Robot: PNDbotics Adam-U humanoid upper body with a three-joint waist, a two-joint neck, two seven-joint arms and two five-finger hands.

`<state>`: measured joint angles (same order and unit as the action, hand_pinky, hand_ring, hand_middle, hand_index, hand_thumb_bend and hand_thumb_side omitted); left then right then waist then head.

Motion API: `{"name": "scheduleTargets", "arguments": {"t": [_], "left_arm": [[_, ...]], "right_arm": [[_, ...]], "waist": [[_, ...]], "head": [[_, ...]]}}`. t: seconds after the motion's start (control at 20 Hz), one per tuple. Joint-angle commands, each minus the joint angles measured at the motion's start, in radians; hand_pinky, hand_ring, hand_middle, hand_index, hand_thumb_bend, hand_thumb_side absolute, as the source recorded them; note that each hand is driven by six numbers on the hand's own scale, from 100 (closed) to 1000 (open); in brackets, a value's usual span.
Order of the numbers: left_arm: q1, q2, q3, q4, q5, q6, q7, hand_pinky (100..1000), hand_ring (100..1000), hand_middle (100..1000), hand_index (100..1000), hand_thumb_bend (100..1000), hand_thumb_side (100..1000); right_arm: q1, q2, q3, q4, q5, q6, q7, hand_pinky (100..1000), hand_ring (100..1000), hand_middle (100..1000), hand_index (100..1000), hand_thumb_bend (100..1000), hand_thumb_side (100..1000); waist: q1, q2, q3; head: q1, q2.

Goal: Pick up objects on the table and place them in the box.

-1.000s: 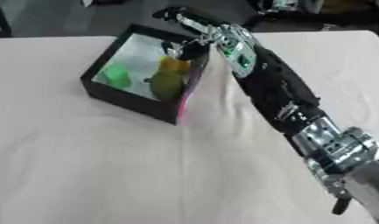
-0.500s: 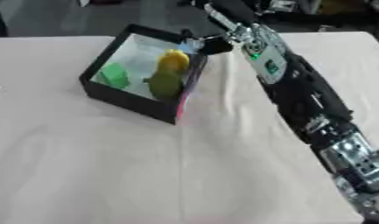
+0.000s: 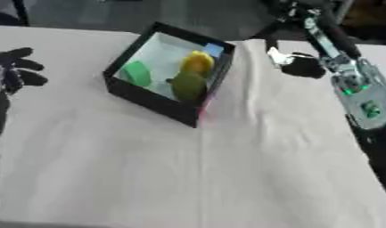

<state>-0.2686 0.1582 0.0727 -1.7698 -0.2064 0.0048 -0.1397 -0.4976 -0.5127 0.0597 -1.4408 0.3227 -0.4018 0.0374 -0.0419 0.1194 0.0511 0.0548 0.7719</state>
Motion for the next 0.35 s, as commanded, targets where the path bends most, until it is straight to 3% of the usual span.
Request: {"name": "scheduleTargets", "arguments": {"t": [0.05,0.35], "left_arm": [[-0.003,0.019,0.009,-0.013,0.007,0.002,0.02,668,575,608,841,100,990],[0.014,0.012,-0.002,-0.003,0.008,0.001,0.028,665,573,606,838,100,990]], "right_arm": [[0.037,0.047,-0.068,-0.044,-0.049,0.043,0.004,842,881,796,821,100,464],[0.172,0.183,-0.175,-0.102,-0.133,0.127,-0.011,825,867,778,795,100,479]], "waist": [[-0.014,-0.009,-0.014],[-0.008,-0.015,-0.04]], "head": [[0.042,-0.002],[0.044,-0.002]]}}
